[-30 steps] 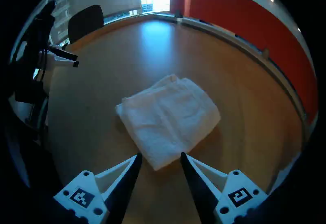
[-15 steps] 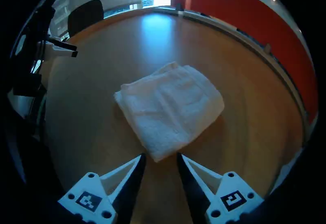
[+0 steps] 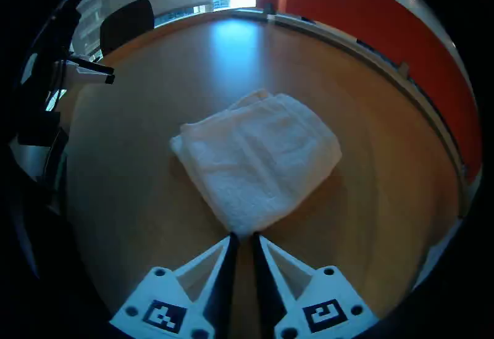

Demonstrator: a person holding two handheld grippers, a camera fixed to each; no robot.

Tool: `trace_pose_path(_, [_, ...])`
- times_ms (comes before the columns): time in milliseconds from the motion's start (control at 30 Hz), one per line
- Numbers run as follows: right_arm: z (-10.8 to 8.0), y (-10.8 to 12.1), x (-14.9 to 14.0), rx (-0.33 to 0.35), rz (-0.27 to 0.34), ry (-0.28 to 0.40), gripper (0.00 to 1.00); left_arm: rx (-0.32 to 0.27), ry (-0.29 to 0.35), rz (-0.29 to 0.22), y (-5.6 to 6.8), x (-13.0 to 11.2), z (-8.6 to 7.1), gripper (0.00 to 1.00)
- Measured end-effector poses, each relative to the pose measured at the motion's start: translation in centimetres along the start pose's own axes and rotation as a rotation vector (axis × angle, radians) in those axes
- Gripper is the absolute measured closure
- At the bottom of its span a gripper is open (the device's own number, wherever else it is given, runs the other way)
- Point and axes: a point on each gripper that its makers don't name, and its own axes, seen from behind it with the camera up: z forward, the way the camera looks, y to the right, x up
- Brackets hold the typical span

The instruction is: Fold towel

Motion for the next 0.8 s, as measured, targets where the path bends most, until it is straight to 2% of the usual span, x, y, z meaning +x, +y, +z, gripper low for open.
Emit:
trace_pose_path(67, [0.0, 0.1, 0.1, -0.005, 0.005, 0.006, 0.94, 0.000, 0.001, 0.001, 0.0, 0.0, 0.0, 0.09])
trace_pose_path(467, [-1.4, 0.7, 2.3, -0.018, -0.005, 0.062, 0.94, -0.007, 0.000, 0.007, 0.3, 0.0, -0.2, 0.09])
trace_pose_path(800, [-5.1, 2.2, 9.3, -0.053, -0.074, 0.180, 0.94, -0.019, 0.027, 0.005, 0.7, 1.3, -0.3, 0.09])
